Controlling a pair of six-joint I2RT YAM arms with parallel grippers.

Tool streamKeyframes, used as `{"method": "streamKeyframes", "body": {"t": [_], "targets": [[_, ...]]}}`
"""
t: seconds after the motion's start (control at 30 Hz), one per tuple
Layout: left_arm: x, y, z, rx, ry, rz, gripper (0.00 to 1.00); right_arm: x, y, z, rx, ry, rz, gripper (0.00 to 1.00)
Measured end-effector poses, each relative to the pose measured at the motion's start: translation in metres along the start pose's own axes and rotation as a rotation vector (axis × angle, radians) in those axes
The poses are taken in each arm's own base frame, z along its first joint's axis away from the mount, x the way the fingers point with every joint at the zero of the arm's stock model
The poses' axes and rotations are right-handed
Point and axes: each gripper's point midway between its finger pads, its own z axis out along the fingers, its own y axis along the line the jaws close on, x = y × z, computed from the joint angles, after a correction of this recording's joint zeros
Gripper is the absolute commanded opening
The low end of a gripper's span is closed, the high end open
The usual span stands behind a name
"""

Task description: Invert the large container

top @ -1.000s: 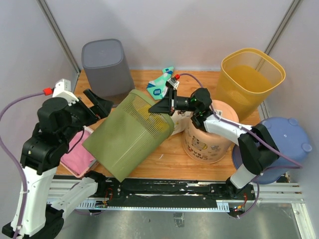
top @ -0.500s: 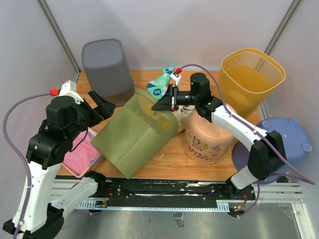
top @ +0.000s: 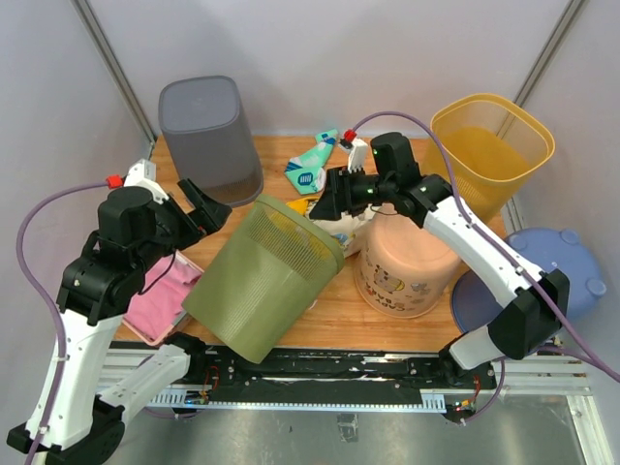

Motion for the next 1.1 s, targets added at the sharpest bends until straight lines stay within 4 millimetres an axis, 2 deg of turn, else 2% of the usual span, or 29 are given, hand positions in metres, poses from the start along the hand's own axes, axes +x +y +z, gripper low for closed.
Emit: {"method": "streamKeyframes", "body": {"t": [0.07,0.27,0.4,0.5,0.67,0.87,0.93,1.1], "targets": [[0.006,0.001,-0.001,0.01,0.013,-0.013,0.99,0.001,0.002,-0.007,0.036,0.011,-0.083,0.7],[0.025,0.006,-0.005,0.031,0.06,-0.058,0.98,0.009,0.028,-0.019,0.068,0.052,-0.33,0.71],[0.033,0.009,-0.016,0.047,0.069,-0.095,0.98,0.015,0.037,-0.018,0.103,0.077,-0.444,0.72],[0.042,0.018,-0.026,0.033,0.082,-0.12,0.98,0.012,0.036,-0.012,0.138,0.089,-0.495,0.7],[0.06,0.037,-0.043,-0.019,0.12,-0.156,0.98,0.014,0.017,0.001,0.201,0.134,-0.524,0.56],[0.081,0.058,-0.063,-0.078,0.168,-0.188,0.97,0.024,0.004,0.013,0.222,0.185,-0.51,0.21],[0.09,0.063,-0.066,-0.082,0.187,-0.2,0.96,0.023,0.003,0.013,0.23,0.181,-0.51,0.16],[0.122,0.077,-0.065,-0.106,0.282,-0.225,0.96,0.02,0.003,0.013,0.233,0.168,-0.488,0.13]]}}
